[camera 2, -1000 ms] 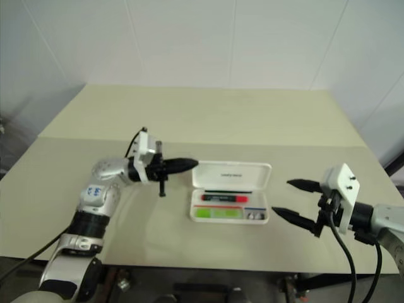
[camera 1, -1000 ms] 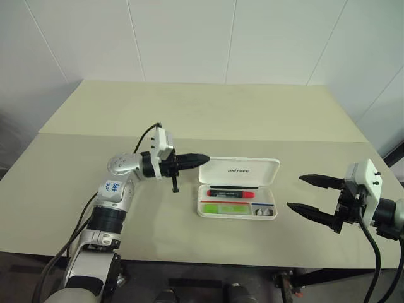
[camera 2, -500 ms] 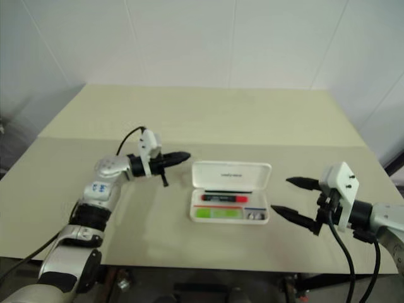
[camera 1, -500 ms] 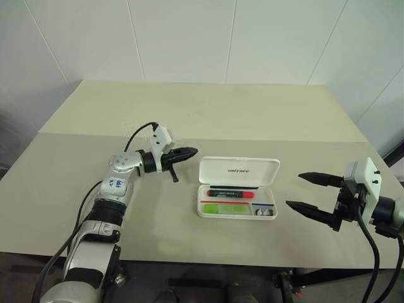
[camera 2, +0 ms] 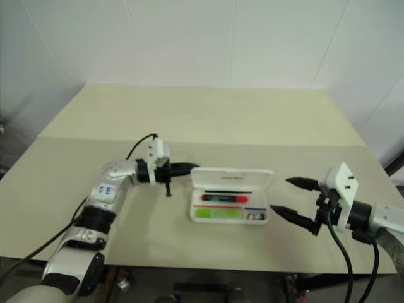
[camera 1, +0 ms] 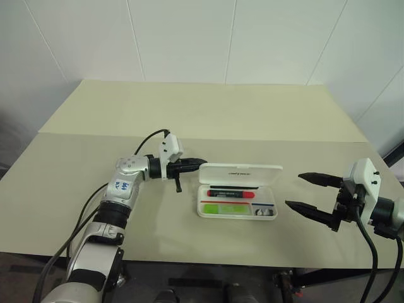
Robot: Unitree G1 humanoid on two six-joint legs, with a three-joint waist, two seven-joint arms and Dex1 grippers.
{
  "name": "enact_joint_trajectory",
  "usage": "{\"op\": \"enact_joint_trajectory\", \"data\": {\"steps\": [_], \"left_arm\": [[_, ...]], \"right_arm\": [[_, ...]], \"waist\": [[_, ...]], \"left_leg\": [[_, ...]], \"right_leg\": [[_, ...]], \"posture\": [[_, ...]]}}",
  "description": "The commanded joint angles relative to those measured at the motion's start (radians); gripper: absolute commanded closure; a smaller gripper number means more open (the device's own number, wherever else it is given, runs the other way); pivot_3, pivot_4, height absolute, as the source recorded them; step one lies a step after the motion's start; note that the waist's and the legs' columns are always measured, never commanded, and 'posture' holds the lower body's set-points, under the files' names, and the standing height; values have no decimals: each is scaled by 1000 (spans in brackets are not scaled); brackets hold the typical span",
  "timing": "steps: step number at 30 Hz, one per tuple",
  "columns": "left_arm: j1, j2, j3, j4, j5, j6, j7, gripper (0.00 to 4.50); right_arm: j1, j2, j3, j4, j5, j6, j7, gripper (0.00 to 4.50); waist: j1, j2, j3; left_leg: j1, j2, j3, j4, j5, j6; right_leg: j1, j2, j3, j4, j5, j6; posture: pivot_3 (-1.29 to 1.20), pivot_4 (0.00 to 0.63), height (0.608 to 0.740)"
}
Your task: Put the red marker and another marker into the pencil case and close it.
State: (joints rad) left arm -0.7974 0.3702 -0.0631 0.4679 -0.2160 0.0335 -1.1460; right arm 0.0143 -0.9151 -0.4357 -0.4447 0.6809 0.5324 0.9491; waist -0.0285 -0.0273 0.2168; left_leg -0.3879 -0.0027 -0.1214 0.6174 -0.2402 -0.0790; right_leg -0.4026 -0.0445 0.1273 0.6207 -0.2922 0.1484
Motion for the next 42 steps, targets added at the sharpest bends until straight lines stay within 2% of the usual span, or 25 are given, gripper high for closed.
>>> {"op": "enact_joint_trajectory", "data": {"steps": [1, 7, 23, 29, 42], "left_arm": [[18, 16, -18, -81, -31, -30, -71, 4482], [27, 44, -60, -91, 7, -68, -101, 4482], [24, 23, -200, -65, 129, -114, -99, 4482], [29, 3, -232, -102, 160, -61, -62, 4482], [28, 26, -305, -213, 193, 84, -88, 4482]], "right_arm": [[3, 5, -22, -33, 18, 0, -5, 0], [7, 7, -27, -43, 34, 13, -8, 0], [47, 45, -33, -85, 26, 3, -65, 0], [48, 70, -14, -96, 20, -3, -85, 0], [36, 111, 3, -108, 18, -5, -110, 0]], "waist": [[0, 0, 0], [0, 0, 0], [1, 0, 0], [1, 0, 0], [0, 0, 0]], "left_leg": [[0, 0, 0, 0, 0, 0], [0, 0, 0, 0, 0, 0], [0, 0, 0, 0, 0, 0], [0, 0, 0, 0, 0, 0], [0, 0, 0, 0, 0, 0]], "right_leg": [[0, 0, 0, 0, 0, 0], [0, 0, 0, 0, 0, 0], [0, 0, 0, 0, 0, 0], [0, 0, 0, 0, 0, 0], [0, 0, 0, 0, 0, 0]], "posture": [[0, 150, 740], [0, 150, 740], [0, 150, 740], [0, 150, 740], [0, 150, 740]]}}
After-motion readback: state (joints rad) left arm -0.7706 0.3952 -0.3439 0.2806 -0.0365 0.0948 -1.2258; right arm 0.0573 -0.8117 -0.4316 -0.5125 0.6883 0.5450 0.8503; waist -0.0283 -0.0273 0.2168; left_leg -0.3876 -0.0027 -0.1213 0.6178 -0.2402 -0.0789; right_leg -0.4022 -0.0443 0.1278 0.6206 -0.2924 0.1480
